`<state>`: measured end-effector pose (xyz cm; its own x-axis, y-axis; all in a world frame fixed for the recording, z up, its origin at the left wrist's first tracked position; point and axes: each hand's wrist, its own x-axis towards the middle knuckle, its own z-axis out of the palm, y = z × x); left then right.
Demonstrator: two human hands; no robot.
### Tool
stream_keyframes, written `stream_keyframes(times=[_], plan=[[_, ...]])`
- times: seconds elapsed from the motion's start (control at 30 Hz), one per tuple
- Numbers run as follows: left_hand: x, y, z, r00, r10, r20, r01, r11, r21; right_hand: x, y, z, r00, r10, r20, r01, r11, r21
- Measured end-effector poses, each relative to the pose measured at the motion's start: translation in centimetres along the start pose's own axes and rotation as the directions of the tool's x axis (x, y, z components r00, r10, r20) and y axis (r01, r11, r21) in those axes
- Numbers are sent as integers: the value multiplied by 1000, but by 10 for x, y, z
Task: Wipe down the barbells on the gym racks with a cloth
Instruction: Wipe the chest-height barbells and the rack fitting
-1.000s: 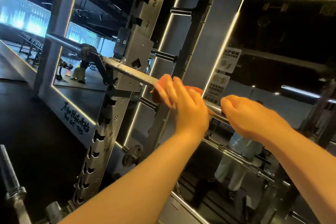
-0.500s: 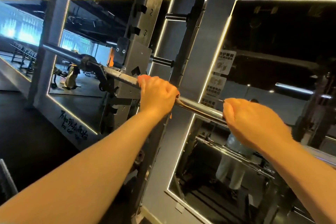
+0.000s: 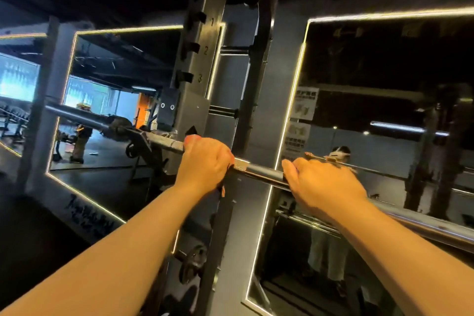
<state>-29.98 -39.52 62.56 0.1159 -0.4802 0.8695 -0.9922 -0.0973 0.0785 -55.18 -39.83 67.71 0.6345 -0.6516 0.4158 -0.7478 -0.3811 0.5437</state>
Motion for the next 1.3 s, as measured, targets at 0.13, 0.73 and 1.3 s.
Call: stream_keyframes(times=[0.13,0.73,1.3], plan=[[4,26,-4,991,-133,28,127,979,160,4,-1,3,1000,0,8,1,1000,-31],[-11,42,15,988,32,-149,-93,900,-426,2,-9,11,984,117,-134,-115,993,18],[1,28,-1,995,91,31,-90,996,-25,-13,-3,9,988,-15,-156,9,999,-41]])
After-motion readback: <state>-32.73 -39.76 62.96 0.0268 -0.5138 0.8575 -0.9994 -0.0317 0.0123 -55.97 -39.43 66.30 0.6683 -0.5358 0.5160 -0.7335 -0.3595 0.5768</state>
